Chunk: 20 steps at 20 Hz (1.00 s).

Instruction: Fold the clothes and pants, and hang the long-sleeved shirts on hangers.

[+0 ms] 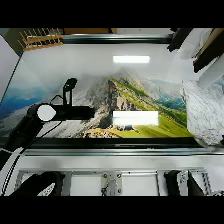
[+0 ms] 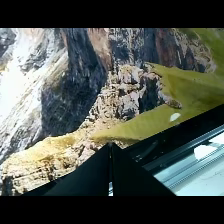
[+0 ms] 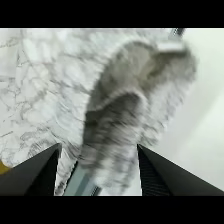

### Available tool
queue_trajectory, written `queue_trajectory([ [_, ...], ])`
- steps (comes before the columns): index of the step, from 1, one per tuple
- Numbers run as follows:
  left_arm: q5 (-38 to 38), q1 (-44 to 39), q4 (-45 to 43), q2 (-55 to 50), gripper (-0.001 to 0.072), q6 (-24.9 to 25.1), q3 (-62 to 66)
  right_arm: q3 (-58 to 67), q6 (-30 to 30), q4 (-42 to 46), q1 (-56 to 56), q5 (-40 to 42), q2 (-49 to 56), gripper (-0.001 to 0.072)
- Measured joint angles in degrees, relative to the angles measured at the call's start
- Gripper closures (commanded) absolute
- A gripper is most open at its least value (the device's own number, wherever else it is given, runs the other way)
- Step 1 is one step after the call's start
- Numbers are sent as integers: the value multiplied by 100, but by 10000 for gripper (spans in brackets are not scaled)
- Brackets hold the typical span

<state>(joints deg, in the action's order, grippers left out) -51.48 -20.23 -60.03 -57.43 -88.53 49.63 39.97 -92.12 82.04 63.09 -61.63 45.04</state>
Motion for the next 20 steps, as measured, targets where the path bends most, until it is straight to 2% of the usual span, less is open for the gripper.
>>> queue_trajectory([
  [4,-39,0,2,0,701,0,0,625,675,-26,-142,258,-74,205],
  [7,-44,0,2,0,702,0,0,866,1292,-920,-813,433,-258,204],
  [10,-55,0,2,0,701,0,0,914,1722,-1738,-2118,411,-420,204],
  [16,-57,2,4,0,701,0,0,846,1978,-2264,-4916,221,-459,205],
  [20,-55,2,7,0,701,0,0,835,2017,-2332,-5735,188,-411,225],
])
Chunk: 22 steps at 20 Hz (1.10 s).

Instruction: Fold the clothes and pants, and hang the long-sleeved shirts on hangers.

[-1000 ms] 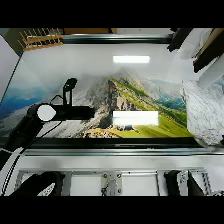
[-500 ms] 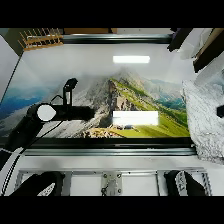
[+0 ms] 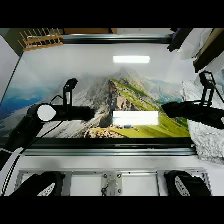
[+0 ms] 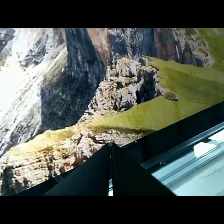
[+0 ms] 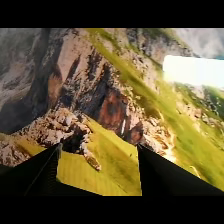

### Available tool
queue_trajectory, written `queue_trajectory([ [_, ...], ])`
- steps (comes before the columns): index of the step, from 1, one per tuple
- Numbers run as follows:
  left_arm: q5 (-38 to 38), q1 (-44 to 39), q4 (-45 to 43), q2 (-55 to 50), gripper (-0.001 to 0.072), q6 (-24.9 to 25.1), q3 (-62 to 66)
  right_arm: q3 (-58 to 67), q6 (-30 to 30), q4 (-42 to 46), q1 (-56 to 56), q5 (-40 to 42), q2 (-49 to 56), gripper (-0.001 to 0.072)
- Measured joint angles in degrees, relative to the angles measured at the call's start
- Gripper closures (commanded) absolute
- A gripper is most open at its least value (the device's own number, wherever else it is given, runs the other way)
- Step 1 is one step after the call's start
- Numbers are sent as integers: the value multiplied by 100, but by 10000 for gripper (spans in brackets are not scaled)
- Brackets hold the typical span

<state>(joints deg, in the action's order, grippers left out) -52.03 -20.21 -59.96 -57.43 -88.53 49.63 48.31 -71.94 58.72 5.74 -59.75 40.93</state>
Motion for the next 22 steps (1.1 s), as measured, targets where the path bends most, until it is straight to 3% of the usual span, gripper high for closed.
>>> queue_trajectory([
  [2,0,-2,2,0,701,0,0,-2,13,-9,-149,-7,15,637],
  [3,0,0,0,0,702,0,0,-2,17,-26,-190,-4,20,691],
  [22,0,-2,2,0,702,0,0,0,17,-46,-297,-22,24,691],
])
